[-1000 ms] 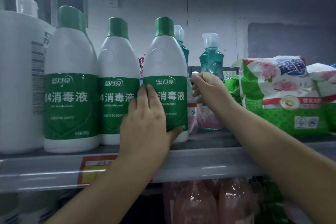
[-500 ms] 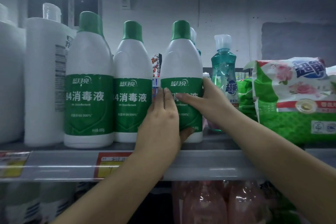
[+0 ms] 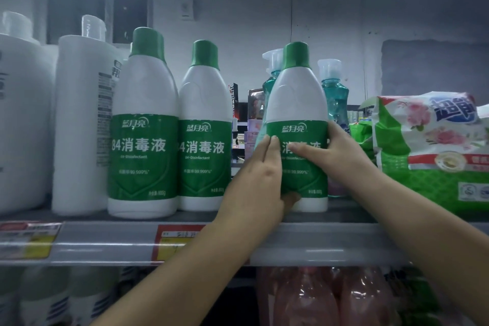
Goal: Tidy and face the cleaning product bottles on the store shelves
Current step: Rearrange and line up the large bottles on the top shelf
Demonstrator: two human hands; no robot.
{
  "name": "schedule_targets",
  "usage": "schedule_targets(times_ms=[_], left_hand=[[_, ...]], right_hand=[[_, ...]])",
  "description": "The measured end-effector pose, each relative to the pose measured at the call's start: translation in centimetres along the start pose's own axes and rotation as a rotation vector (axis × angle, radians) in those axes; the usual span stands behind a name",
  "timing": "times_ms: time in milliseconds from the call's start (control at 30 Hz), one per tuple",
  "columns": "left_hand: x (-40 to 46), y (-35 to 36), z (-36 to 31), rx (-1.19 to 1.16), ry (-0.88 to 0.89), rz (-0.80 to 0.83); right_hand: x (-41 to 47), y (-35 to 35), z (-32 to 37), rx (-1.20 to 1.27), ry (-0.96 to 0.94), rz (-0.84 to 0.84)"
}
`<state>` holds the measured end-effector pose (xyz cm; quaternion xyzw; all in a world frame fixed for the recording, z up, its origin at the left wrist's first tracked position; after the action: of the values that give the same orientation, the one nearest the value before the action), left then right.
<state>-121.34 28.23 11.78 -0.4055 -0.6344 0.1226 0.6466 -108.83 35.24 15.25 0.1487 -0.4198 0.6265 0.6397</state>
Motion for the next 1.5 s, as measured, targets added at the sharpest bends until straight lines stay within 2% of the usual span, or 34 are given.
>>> schedule_targets(times_ms=[67,133,167,233,300,400,467,533,667,867,1000,1167,1500], left_hand=[[-1.0,-1.4,0.1,0.017,0.051,-0.150],[-2.2,-3.1,0.6,0.107,0.088,-0.366],[-2.7,-3.9,1.1,0.155,0.082,-0.459],[-3.4,-5.2,2.7,0.207,0.030,-0.544],[-4.0,-6.7,4.9,0.226,-0.040,-0.585],[-4.5,-8.7,7.9,0.194,-0.175,-0.558],[-4.6,-9.3,9.4,0.174,-0.230,-0.514],[-4.8,-9.6,10.3,0.157,-0.255,-0.489],[-4.9,-9.7,11.0,0.145,-0.274,-0.463],[-4.5,-9.3,11.3,0.189,-0.266,-0.442],[-4.5,-8.6,11.5,0.108,-0.264,-0.408],[-3.9,-8.1,12.0,0.015,-0.337,-0.357],[-4.5,-7.7,12.2,0.053,-0.432,-0.357]], right_hand=[[-0.2,-0.1,0.2,-0.060,-0.024,-0.095],[-0.9,-0.2,1.2,-0.145,-0.100,-0.263],[-1.5,-0.1,2.3,-0.182,-0.164,-0.347],[-2.6,0.8,4.9,-0.215,-0.340,-0.461],[-3.2,2.5,7.3,-0.220,-0.505,-0.469],[-3.3,6.3,9.7,-0.237,-0.643,-0.311],[-2.6,8.8,10.3,-0.227,-0.544,-0.130],[-1.6,10.5,9.7,-0.162,-0.362,0.001],[0.6,12.2,8.3,0.163,-0.121,0.111],[1.5,12.2,7.1,0.174,-0.092,0.039],[1.5,11.3,6.3,0.157,-0.060,-0.021],[1.4,10.5,6.2,0.129,-0.039,-0.047],[1.6,10.7,5.7,0.073,-0.042,-0.083]])
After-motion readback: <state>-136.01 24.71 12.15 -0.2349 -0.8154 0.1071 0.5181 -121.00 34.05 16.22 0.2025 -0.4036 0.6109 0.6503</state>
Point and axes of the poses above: each hand's wrist, its own x-axis towards the middle knuckle, its own y-axis out of the palm, z = x × y, the point moved 5 cm from there along x, towards the middle knuckle, and after that the axes turned 3 degrees about z, right-handed, at the moved point
